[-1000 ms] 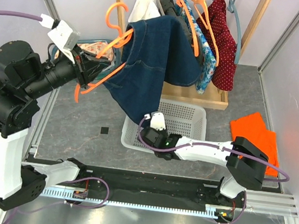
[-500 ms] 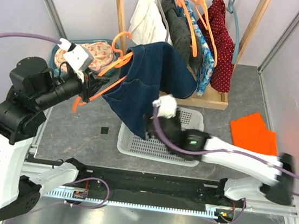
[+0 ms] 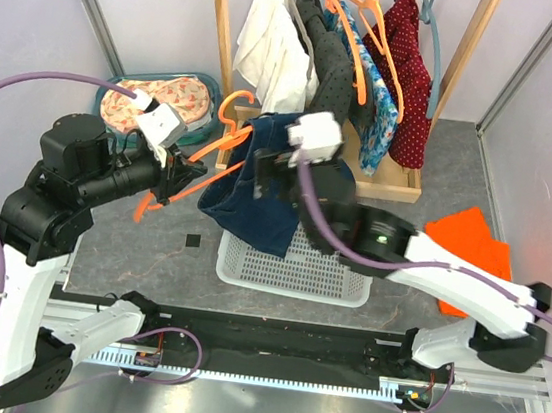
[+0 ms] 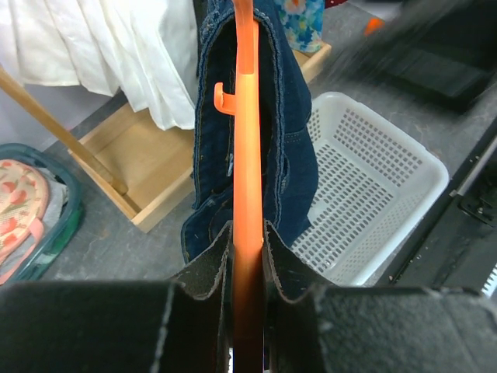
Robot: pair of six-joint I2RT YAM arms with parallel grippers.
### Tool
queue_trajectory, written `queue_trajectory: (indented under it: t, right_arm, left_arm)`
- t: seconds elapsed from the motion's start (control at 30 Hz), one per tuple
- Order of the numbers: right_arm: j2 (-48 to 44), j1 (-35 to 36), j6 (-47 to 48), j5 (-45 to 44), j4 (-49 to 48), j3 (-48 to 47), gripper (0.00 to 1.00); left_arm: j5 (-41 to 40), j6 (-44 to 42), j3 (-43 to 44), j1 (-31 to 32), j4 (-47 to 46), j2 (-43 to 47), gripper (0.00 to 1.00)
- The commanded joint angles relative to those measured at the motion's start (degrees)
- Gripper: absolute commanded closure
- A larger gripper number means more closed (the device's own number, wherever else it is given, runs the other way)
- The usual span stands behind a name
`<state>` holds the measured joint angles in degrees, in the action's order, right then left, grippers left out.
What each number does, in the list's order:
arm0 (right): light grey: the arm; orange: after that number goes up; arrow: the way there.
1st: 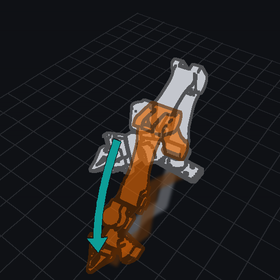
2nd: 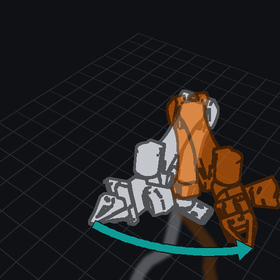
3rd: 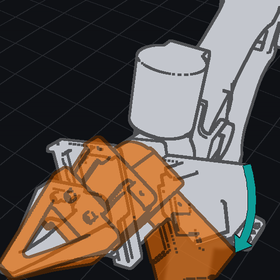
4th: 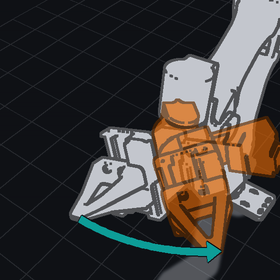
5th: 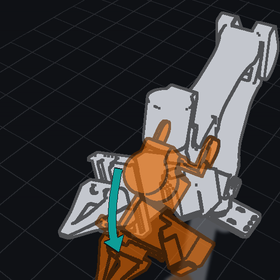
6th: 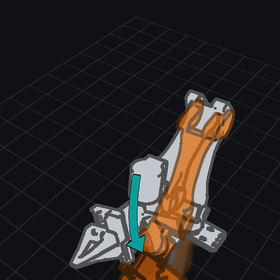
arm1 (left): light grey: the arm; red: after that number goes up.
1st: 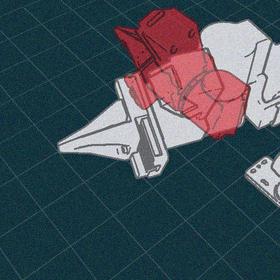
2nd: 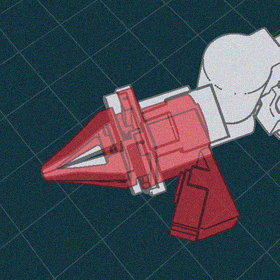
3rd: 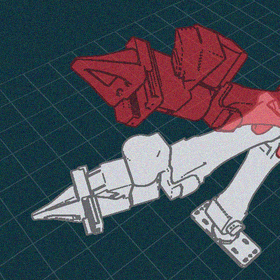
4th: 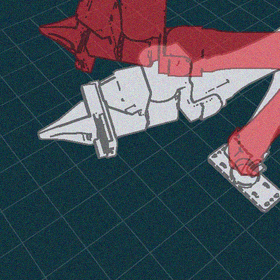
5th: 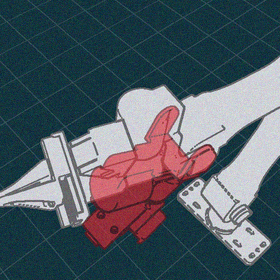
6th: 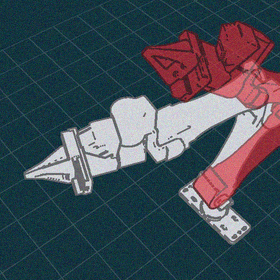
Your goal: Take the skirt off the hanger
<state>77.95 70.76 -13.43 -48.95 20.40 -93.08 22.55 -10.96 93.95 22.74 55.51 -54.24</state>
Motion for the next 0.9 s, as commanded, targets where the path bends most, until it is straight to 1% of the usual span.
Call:
queue_trajectory:
  t: [0.0, 0.1, 0.17, 0.3, 0.43, 0.5, 0.57, 0.6, 0.63, 0.7, 0.73, 0.77, 0.8, 0.87]
  right_arm:
    - [1.1, 0.2, 7.5, 0.9, 0.7, 0.8, 0.02]
    - [-0.9, 0.1, 6.7, 3.9, 1.0, 3.1, 0.02]
    - [-1.7, 0.1, 5.4, 4.1, 0.9, 4.0, 0.02]
    - [-1.0, 0.0, 5.1, 3.0, -0.8, 5.8, 0.02]
    - [0.2, -1.4, 5.0, 5.9, -3.5, 6.3, 0.02]
    - [1.1, -2.7, 4.0, 7.2, -4.0, 6.1, 0.05]
    - [1.6, -4.0, 3.4, 8.9, -4.4, 6.0, 0.10]
    - [1.8, -4.2, 3.3, 9.2, -4.7, 6.0, 0.14]
    - [1.9, -4.4, 3.4, 9.2, -4.8, 6.0, 0.22]
    - [1.2, -4.5, 3.5, 9.3, -4.8, 6.3, 0.35]
    - [0.7, -4.4, 3.6, 9.0, -4.8, 6.7, 0.52]
    - [0.1, -4.5, 3.5, 8.4, -4.8, 6.9, 0.59]
    - [-1.5, -4.5, 3.6, 8.0, -4.8, 7.6, 0.73]
    - [-4.3, -4.5, 4.2, 6.7, -4.8, 8.9, 0.85]
  left_arm:
    - [3.6, -2.1, 3.5, 0.0, -2.7, 0.8, 0.98]
    - [3.4, -3.3, 3.6, -0.1, -2.2, 1.2, 0.98]
    - [3.6, -3.3, 3.0, 0.0, -2.6, 1.2, 0.98]
    - [5.4, -2.0, 2.6, 0.0, -2.8, 0.9, 0.98]
    - [7.5, -2.4, 2.9, -0.1, -2.3, 1.2, 0.98]
    - [8.6, -2.9, 4.1, -0.1, -1.1, 1.1, 0.98]
    - [10.1, -2.8, 5.4, 0.0, -0.2, 1.0, 0.98]
    - [10.5, -2.9, 5.9, 0.0, 0.4, 0.8, 0.98]
    - [11.2, -3.0, 6.2, 0.0, 0.7, 0.9, 0.98]
    - [11.4, -3.2, 6.8, -0.1, 1.2, 1.0, 0.98]
    - [11.1, -3.5, 6.9, 0.0, 1.4, 1.1, 0.98]
    - [10.9, -3.7, 6.9, 0.0, 1.3, 1.2, 0.98]
    - [10.6, -3.9, 6.8, -0.1, 1.3, 1.2, 0.98]
    - [10.2, -4.3, 6.4, 0.0, 1.3, 1.4, 0.98]
